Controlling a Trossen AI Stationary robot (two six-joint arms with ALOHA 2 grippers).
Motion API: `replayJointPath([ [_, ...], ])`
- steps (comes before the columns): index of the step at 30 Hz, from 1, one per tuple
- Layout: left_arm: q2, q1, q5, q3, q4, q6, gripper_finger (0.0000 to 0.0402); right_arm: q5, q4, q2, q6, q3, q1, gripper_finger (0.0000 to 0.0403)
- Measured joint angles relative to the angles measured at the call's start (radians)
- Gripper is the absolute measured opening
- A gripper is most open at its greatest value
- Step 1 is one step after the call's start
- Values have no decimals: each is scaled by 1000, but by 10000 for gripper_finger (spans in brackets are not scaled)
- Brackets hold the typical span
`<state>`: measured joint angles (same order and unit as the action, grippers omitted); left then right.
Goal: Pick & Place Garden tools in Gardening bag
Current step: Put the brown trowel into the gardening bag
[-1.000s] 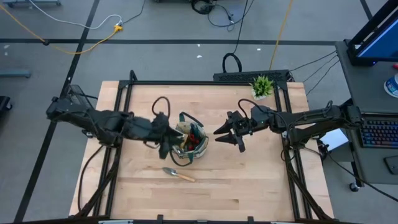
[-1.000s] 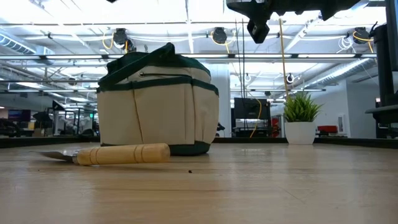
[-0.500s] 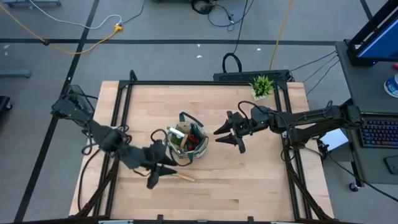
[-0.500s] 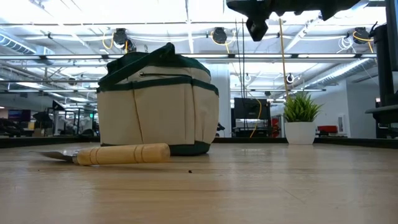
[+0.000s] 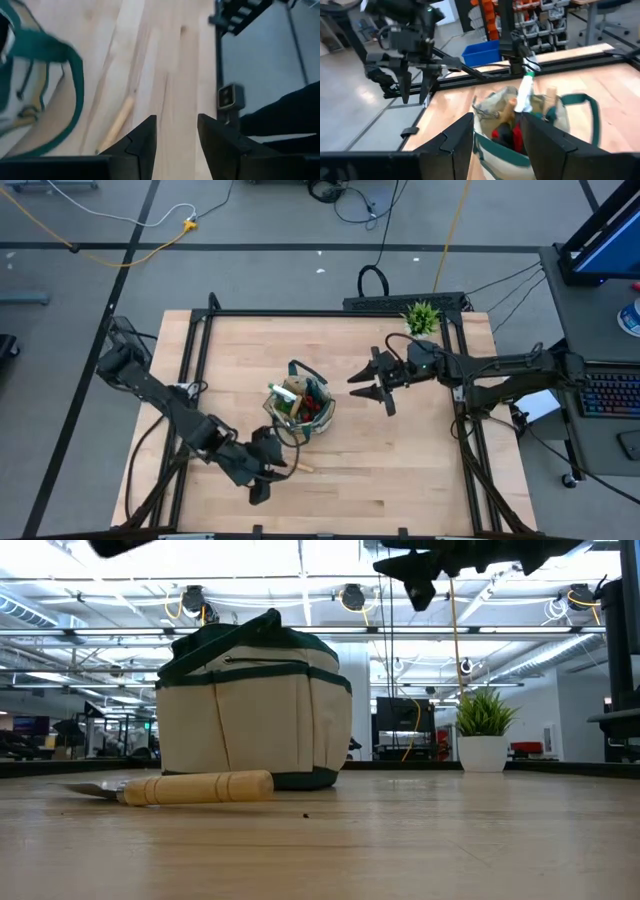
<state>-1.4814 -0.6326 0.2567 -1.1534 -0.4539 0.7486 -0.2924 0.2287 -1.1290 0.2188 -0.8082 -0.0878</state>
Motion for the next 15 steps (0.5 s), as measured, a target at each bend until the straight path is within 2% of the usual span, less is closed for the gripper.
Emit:
replayJointPath([
  [7, -103, -20, -2, 0, -51, -2, 147, 1, -120, 102, 0, 0, -37, 155],
  [15, -195, -44, -4, 0, -53, -147, 147, 2, -242, 203, 4, 0, -40, 155],
])
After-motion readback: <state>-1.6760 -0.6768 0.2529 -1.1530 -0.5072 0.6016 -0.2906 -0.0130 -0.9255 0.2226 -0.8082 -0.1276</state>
